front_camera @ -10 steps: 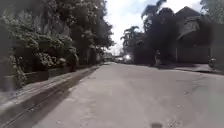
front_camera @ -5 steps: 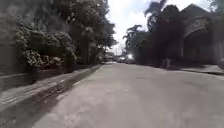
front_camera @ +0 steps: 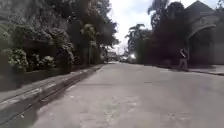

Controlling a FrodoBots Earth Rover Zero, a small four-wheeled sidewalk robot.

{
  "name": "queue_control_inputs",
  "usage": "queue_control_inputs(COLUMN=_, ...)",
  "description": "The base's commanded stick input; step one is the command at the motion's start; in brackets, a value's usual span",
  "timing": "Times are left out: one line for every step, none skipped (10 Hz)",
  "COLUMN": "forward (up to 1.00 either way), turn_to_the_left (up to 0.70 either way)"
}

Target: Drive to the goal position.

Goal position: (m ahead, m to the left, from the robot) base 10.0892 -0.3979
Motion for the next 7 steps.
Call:
queue_control_inputs(forward=1.00, turn_to_the_left=0.00)
queue_control_inputs(forward=1.00, turn_to_the_left=0.00)
queue_control_inputs(forward=1.00, turn_to_the_left=0.00)
queue_control_inputs(forward=1.00, turn_to_the_left=0.00)
queue_control_inputs(forward=1.00, turn_to_the_left=0.00)
queue_control_inputs(forward=1.00, turn_to_the_left=0.00)
queue_control_inputs(forward=1.00, turn_to_the_left=0.00)
